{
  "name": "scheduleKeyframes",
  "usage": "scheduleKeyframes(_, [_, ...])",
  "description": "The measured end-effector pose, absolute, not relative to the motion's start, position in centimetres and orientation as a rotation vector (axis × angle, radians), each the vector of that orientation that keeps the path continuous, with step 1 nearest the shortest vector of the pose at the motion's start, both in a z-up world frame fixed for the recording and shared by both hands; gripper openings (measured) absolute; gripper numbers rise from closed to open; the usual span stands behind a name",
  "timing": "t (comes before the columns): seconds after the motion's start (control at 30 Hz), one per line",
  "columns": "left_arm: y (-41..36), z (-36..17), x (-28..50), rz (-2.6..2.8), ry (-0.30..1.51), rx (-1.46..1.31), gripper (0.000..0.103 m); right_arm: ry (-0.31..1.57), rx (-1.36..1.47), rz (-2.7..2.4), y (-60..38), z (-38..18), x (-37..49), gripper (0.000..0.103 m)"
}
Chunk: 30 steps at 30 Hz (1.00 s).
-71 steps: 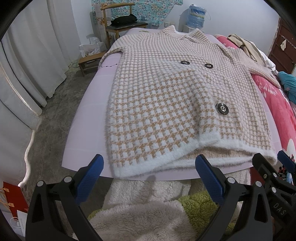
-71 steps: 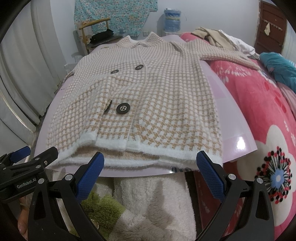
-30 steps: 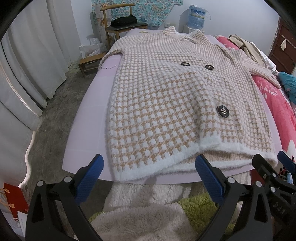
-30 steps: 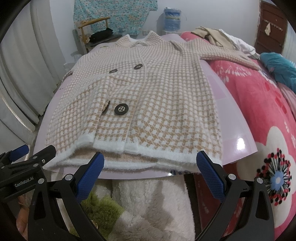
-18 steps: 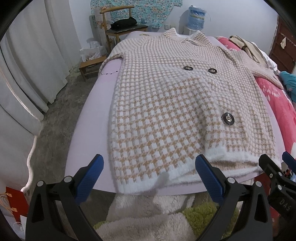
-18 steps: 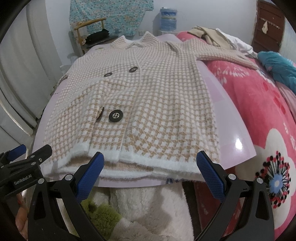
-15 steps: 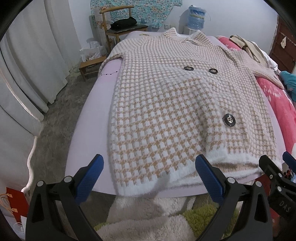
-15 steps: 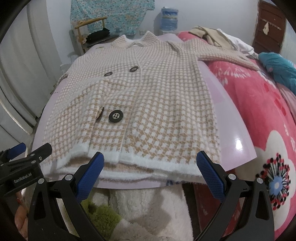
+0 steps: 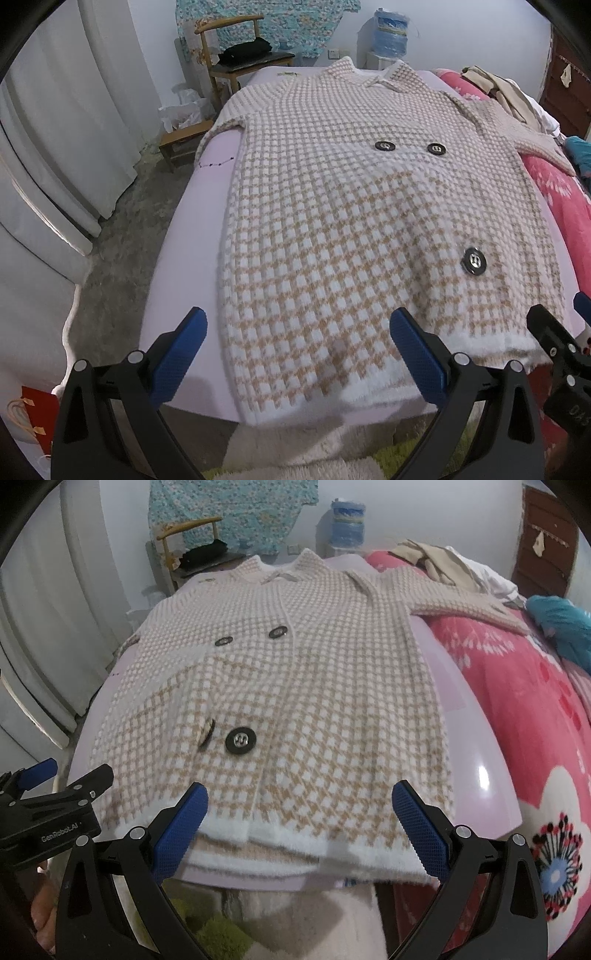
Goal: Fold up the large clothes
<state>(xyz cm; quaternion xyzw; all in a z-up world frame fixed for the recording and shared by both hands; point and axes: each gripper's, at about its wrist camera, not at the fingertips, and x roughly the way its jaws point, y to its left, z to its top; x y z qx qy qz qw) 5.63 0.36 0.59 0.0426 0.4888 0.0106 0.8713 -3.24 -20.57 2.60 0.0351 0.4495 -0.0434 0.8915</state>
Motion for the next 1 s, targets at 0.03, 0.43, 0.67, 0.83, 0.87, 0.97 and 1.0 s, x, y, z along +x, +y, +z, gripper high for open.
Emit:
scheduleKeyframes(0.03, [0.4,0.6,5.8,0.025,1.019,0.091,0.097,0.927,0.066,-0.089,-20.5,2.7,-3.0,0.095])
scheduleKeyframes(0.43, [1.5,2.2,9.6,-0.010,0.891,0.089,0.097,0.797,0.031,-0.057,-20.4,5.4,1.0,0.095])
scheduleKeyframes(0.67, [3.7,2.5,12.0,-0.061,0.828,-0.017,0.097,0.739,0.002,-0.024,-20.3,6.1,3.9,0.095])
scheduleKeyframes(0.83, [5.8,2.4,13.8,-0.112,0.787,-0.104,0.097,0.740,-0.021,0.012,-20.1,5.6,6.3,0.095])
scheduleKeyframes(0.87, [6.2,2.4,14.3,-0.119,0.785,-0.112,0.097,0.741,-0.019,0.022,-20.0,5.5,6.8,0.095])
scheduleKeyframes(0.97, [7.4,2.4,15.9,-0.151,0.798,-0.157,0.097,0.750,-0.005,0.052,-19.5,5.0,8.5,0.095])
scheduleKeyframes(1.0, [7.7,2.3,16.3,-0.162,0.804,-0.174,0.097,0.756,0.005,0.071,-19.2,4.8,9.0,0.095])
